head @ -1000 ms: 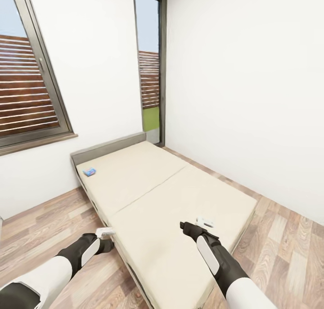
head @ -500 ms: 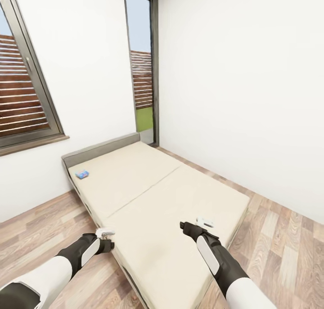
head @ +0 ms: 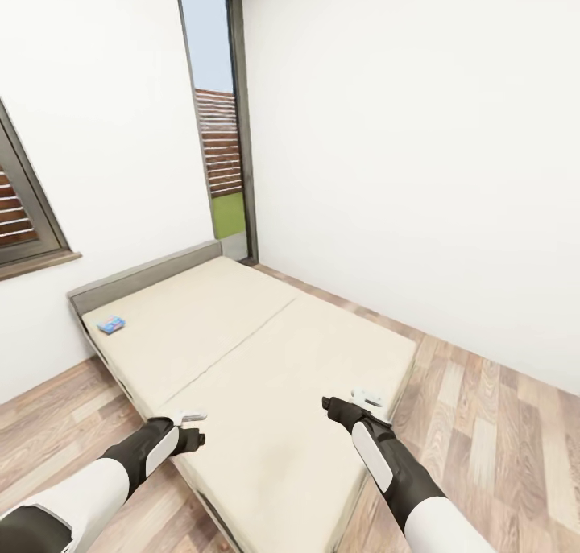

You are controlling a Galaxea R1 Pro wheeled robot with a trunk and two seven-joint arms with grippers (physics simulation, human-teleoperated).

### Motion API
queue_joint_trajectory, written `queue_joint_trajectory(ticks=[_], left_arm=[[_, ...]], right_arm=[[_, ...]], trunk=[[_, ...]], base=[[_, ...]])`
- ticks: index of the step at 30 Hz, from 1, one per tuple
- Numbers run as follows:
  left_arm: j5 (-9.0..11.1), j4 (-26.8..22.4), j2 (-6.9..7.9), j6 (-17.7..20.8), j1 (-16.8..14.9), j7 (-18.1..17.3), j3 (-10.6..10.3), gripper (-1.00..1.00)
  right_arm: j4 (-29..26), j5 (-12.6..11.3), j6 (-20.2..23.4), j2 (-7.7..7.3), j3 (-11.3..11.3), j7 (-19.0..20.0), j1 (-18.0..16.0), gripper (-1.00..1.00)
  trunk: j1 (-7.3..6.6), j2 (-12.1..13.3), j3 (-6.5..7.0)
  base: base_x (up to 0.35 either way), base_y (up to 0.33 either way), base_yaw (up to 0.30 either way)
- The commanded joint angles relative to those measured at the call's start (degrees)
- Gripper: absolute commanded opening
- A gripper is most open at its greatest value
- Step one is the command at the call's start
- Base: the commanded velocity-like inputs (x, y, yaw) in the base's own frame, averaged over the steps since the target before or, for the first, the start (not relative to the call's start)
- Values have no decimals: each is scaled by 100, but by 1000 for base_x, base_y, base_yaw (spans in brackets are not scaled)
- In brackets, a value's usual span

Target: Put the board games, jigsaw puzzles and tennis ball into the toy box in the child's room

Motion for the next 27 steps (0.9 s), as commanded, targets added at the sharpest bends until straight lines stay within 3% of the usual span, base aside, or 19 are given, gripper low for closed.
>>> queue_joint_trajectory(ticks=[1,14,27], left_arm=[[62,-19,6,29,-2,44,-40,100],[62,-19,7,29,-2,44,-45,100],[62,-19,6,30,-2,44,-44,100]], right_arm=[[-9,-54,14,-3,20,-51,-5,100],[-9,-54,14,-3,22,-51,-5,100],[-9,-55,14,-3,19,-51,-5,100]], trunk=[[4,-13,-13],[4,-13,-13],[4,-13,-23]], base=[[2,25,-127],[1,94,-43],[0,6,-137]])
